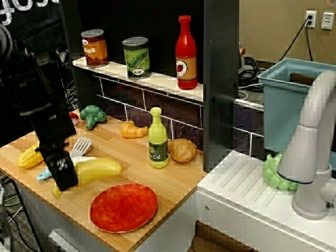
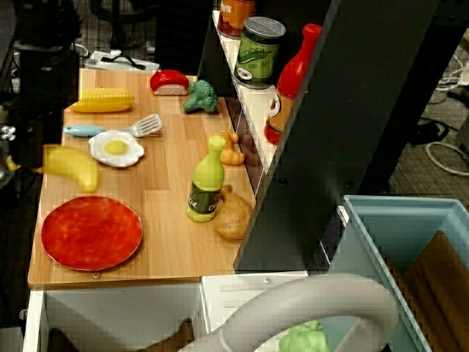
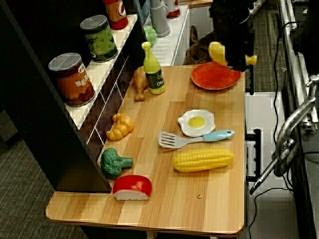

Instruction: Put banana on plate

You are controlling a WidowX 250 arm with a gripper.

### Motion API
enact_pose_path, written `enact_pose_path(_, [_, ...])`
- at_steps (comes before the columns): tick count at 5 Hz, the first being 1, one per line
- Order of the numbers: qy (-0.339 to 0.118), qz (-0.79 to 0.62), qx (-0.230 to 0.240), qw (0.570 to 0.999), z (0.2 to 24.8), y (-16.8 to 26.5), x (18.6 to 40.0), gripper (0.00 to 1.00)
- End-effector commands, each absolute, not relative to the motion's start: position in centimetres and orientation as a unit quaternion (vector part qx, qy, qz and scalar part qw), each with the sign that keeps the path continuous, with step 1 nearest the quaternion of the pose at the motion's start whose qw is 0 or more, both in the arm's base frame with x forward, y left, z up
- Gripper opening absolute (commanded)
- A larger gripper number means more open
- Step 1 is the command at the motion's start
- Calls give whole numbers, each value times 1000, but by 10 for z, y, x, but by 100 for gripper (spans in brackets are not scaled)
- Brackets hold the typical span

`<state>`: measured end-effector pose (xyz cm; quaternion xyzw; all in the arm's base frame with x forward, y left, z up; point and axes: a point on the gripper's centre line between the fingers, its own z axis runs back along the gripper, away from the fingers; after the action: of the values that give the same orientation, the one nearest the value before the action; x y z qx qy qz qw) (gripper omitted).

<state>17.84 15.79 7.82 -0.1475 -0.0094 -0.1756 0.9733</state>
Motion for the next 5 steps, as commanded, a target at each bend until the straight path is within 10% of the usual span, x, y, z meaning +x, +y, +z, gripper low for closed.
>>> enact_pose_path(1, [-11, -203, -113, 973, 71, 129, 171, 0])
enact_pose_path(5, [21, -174, -122, 977, 65, 127, 203, 0])
